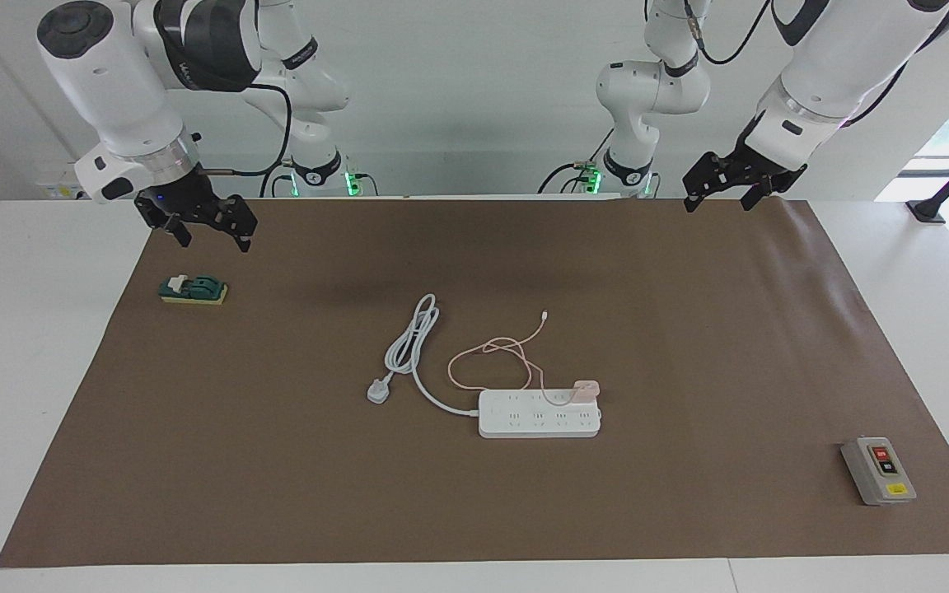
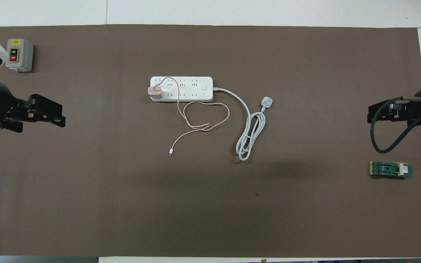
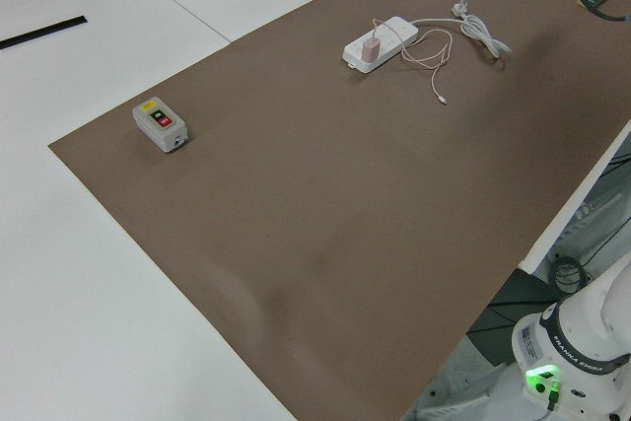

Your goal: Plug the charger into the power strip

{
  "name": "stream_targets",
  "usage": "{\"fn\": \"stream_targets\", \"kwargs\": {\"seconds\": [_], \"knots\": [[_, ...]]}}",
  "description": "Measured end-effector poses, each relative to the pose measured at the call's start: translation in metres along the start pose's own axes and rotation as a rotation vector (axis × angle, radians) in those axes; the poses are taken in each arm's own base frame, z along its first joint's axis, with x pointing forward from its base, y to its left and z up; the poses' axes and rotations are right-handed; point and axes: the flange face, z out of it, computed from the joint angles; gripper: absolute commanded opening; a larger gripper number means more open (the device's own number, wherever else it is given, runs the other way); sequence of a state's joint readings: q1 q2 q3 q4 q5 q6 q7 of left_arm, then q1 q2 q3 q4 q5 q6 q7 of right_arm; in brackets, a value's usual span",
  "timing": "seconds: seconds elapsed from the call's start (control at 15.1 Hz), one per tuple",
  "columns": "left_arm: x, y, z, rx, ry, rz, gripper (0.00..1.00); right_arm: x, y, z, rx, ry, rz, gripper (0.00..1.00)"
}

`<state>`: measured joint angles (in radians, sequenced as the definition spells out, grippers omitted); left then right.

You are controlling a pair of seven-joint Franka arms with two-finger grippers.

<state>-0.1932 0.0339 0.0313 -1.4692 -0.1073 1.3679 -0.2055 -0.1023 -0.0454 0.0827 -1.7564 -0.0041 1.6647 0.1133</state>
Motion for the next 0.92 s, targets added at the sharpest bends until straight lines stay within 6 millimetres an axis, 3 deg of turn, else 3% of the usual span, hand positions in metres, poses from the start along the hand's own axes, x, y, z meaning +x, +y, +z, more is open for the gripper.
{"fn": "stream_targets", "kwargs": {"seconds": [0.33, 0.92], "knots": [[0.001, -0.025, -0.001, -0.002, -0.006, -0.050, 1.00, 0.000, 0.000, 0.000, 0.000, 0.000, 0.000, 1.00], [0.006, -0.036, 0.001, 0.074, 0.026, -0.070, 1.00, 0.000, 0.000, 0.000, 0.000, 0.000, 0.000, 1.00]]}}
